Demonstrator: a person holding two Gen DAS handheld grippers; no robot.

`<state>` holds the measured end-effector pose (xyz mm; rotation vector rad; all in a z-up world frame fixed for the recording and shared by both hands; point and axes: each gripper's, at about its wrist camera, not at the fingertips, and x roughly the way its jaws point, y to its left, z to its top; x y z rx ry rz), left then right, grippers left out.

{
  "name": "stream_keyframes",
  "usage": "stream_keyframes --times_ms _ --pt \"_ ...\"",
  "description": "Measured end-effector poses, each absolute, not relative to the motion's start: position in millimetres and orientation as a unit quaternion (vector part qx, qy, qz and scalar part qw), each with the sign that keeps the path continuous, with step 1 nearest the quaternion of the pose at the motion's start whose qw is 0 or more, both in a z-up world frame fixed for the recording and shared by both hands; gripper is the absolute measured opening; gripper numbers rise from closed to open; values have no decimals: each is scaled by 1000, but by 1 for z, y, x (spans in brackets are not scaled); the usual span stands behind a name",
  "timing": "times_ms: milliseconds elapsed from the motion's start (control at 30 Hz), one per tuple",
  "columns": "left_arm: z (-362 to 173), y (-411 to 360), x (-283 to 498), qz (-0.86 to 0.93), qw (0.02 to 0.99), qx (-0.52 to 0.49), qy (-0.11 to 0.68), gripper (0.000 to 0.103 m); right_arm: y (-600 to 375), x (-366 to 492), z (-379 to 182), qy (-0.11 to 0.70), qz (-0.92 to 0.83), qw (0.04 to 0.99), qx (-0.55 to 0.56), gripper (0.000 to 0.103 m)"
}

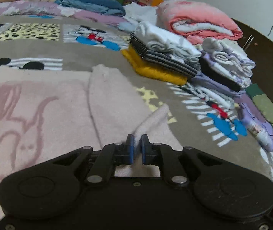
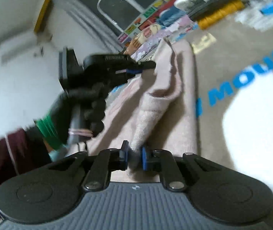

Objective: Fold clothes

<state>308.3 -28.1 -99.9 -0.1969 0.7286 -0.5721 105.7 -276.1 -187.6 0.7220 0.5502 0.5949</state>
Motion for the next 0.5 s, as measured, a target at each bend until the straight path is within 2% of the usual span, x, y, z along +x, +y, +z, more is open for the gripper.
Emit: stream_keyframes --times_ms 67,267,367,433,500 --pt "-98 -26 309 -276 890 -102 347 6 -279 104 -190 262 284 849 362 15" --pt "-109 -44 319 -252 890 -58 375 6 -259 100 -179 272 277 879 276 13" --pt "-105 -49 315 -235 901 -39 363 12 -251 96 -175 274 271 887 253 18" --pt "-98 -46 308 -223 912 -39 341 23 -256 91 -174 274 259 886 269 18" --pt "-91 -40 298 -212 923 -38 319 24 -260 86 -173 273 246 886 282 22"
